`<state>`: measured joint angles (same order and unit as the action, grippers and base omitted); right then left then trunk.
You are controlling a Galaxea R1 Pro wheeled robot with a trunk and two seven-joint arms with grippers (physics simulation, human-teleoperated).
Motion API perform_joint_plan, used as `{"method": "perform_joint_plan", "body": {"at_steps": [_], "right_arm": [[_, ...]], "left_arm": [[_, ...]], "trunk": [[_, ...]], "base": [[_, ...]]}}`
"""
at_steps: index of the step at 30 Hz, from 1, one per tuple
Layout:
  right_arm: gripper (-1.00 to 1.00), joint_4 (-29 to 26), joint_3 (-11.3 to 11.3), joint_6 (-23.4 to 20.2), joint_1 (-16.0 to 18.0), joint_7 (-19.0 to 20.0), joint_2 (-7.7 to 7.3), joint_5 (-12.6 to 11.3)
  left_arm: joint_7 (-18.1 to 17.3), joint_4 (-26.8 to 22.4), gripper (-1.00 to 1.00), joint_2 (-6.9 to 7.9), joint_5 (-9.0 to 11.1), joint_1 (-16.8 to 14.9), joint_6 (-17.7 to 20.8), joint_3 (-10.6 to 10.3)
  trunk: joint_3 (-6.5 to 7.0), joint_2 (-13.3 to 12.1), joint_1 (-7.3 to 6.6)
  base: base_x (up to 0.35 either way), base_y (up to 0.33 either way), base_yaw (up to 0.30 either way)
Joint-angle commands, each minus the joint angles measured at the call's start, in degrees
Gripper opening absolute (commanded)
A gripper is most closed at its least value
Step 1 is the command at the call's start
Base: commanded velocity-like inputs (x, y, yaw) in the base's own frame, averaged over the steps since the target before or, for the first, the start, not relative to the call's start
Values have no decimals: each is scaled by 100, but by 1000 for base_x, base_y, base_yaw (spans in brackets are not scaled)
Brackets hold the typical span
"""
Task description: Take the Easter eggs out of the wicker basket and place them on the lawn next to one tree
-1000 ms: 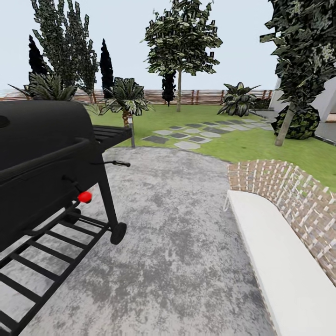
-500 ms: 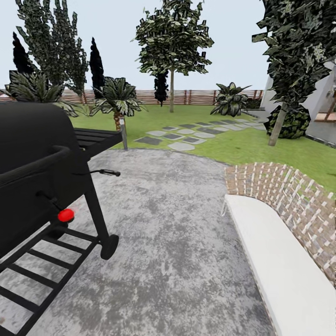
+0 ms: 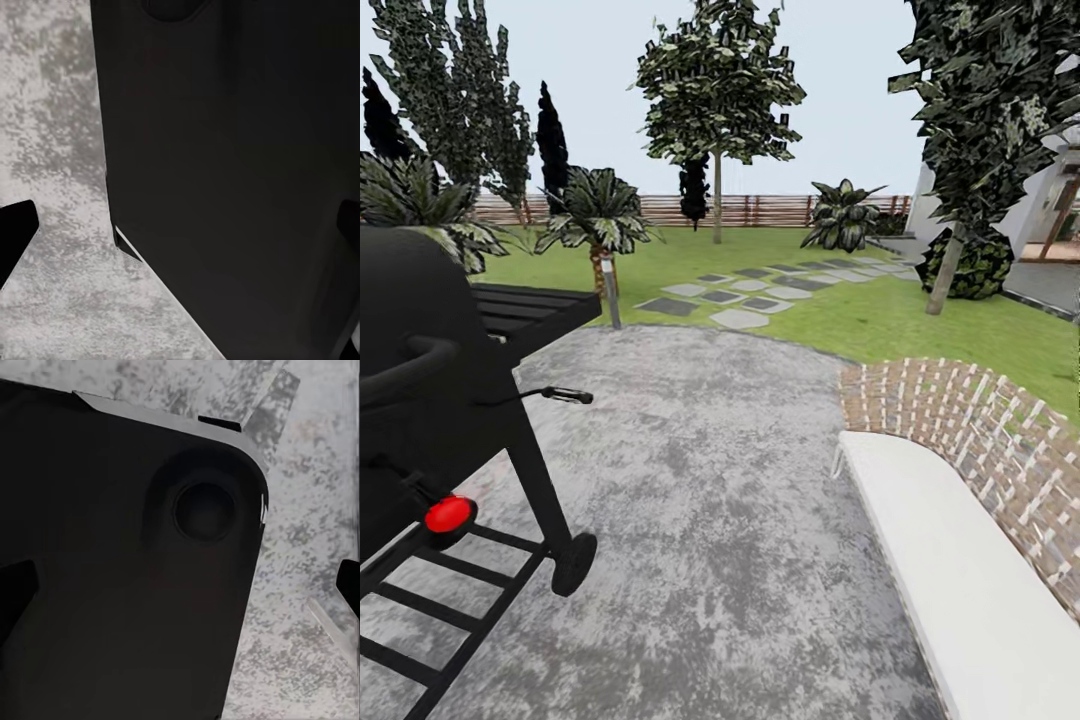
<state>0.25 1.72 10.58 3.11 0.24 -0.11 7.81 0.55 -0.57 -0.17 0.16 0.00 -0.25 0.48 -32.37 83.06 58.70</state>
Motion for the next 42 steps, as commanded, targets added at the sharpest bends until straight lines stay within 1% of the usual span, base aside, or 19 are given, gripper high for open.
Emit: {"method": "perform_joint_plan", "body": {"at_steps": [1,33,42], "right_arm": [[100,7,13,52,2,2,-3,26],[100,11,4,120,3,-6,-2,22],[100,11,4,129,5,-6,-4,18]], "left_arm": [[6,-4,100,-1,2,0,-2,4],[7,-4,100,-1,2,0,-3,4],[6,-4,100,-1,2,0,-4,4]], "trunk": [[-2,2,3],[3,2,3],[42,2,3]], "base": [[320,0,-47],[320,0,-3],[320,0,-73]]}}
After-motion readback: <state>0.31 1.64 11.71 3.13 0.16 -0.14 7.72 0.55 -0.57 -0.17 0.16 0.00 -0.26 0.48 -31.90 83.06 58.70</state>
